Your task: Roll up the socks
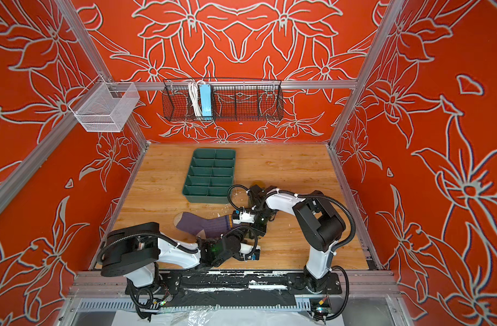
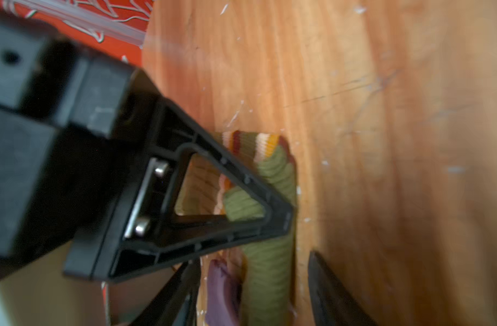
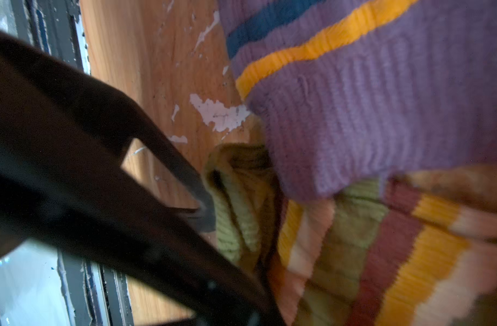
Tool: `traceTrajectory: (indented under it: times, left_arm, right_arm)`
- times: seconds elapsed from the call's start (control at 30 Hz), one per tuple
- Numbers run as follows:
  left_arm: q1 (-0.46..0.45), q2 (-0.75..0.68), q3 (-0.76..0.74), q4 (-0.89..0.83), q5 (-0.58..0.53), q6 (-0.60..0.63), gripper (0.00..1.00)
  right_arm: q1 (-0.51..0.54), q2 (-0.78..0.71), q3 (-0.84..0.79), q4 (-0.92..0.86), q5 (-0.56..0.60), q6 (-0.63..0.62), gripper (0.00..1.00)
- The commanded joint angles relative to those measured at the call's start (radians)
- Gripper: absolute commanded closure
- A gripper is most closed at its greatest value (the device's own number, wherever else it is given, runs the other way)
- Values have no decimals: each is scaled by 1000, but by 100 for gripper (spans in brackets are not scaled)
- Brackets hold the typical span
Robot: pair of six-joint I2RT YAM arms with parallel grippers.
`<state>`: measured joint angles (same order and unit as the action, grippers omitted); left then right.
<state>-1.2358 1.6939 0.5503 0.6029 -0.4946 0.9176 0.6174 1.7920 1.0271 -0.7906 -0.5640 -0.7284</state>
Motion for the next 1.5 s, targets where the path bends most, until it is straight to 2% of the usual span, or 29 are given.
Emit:
traceTrajectory:
  times: [0.0, 0.07, 0.13, 0.3, 0.37, 0.4, 0.43, 0.47, 0.5, 0.53, 0.57, 0.67, 0.83, 0.9, 0.97, 1.07, 1.2, 1.33, 1.4, 1.47]
  left_arm:
    - [18, 30, -7, 31, -42, -61, 40]
    - [22, 37, -4, 28, -35, -79, 43]
    - [22, 45, -2, 20, -29, -83, 51]
    - [22, 52, 18, -46, 3, -112, 83]
    - [20, 47, 23, -70, 22, -119, 100]
    - [22, 45, 22, -69, 22, -118, 100]
    - [22, 42, 23, -73, 31, -118, 100]
    - [22, 36, 26, -91, 45, -118, 100]
    - [22, 32, 35, -115, 57, -146, 100]
    - [24, 24, 47, -158, 80, -155, 100]
    - [24, 17, 60, -206, 96, -156, 100]
    - [23, -8, 70, -272, 121, -178, 100]
    - [24, -22, 98, -359, 194, -200, 100]
    - [25, -21, 123, -396, 222, -205, 100]
    - [25, -26, 163, -468, 262, -205, 100]
    - [25, -27, 200, -540, 312, -206, 100]
    - [25, -1, 212, -551, 315, -210, 100]
    - [25, 26, 233, -548, 297, -223, 100]
    - [25, 33, 244, -549, 303, -232, 100]
    - [25, 42, 260, -556, 306, -244, 100]
  right_arm:
    - [4, 46, -59, -58, 65, 0, 100]
    - [4, 45, -58, -59, 65, 1, 100]
    - [4, 43, -58, -58, 68, 3, 100]
    - [3, 34, -55, -46, 96, 14, 100]
    - [1, 11, -63, -41, 111, 5, 100]
    - [0, -5, -69, -36, 120, 8, 100]
    - [-4, -28, -82, -27, 127, 15, 91]
    - [-6, -54, -95, -15, 135, 16, 78]
    - [-9, -82, -108, -4, 145, 20, 63]
    - [-14, -119, -122, 5, 159, 21, 43]
    - [-23, -160, -135, 11, 171, 19, 39]
    - [-86, -291, -163, 22, 210, 5, 38]
    - [-248, -454, -167, 43, 209, -4, 37]
    - [-288, -486, -173, 114, 272, 8, 37]
    - [-311, -494, -186, 224, 385, 50, 34]
    - [-308, -451, -160, 334, 480, 141, 35]
    - [-286, -351, -70, 346, 476, 249, 43]
    - [-239, -219, 8, 327, 560, 254, 55]
    - [-220, -141, 68, 288, 558, 268, 65]
    - [-198, -58, 136, 235, 546, 277, 71]
